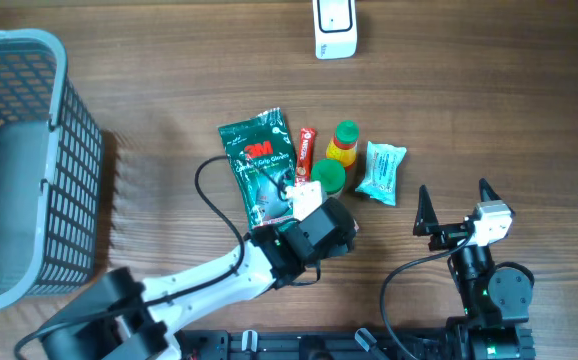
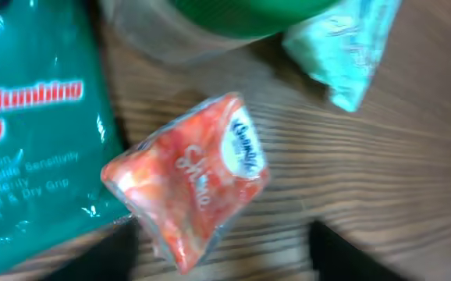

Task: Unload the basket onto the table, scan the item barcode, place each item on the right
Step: 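Carry the tissue pack and drop it right of the glove pack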

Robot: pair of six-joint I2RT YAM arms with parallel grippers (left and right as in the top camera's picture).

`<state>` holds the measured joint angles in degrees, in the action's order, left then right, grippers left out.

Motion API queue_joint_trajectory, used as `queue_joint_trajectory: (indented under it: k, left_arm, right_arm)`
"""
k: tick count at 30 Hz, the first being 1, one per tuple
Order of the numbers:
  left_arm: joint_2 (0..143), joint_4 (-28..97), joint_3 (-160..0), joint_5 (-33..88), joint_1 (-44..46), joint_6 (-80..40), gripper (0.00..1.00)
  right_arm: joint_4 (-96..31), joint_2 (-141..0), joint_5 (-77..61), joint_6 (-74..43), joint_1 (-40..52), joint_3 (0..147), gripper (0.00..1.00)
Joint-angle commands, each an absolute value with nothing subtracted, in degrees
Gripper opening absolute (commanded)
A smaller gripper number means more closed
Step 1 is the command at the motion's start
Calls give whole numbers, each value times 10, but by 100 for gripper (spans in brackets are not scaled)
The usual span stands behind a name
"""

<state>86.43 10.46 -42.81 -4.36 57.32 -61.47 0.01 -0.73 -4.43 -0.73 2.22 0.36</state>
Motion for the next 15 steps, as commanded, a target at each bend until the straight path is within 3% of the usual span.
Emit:
queue_joint_trajectory:
  k: [1,4,9,12,15]
  left_arm:
    - [785,145,-493,-133,551,-442,91]
    - [715,176,-545,-201,523,-328,100]
    - [625,189,-625,-291,451,-187,100]
    - [604,262,-642,-290,405,-189,100]
    - [570,433,-643,-290,352,-231,100]
  right_arm:
    - [1,-3,-43,-1,22,3,100]
    - [1,-3,-43,-2,22,3,100]
    - [1,-3,-43,-1,22,3,100]
    - [1,-3,-43,-2,22,3,100]
    - [1,-3,-43,-2,22,3,100]
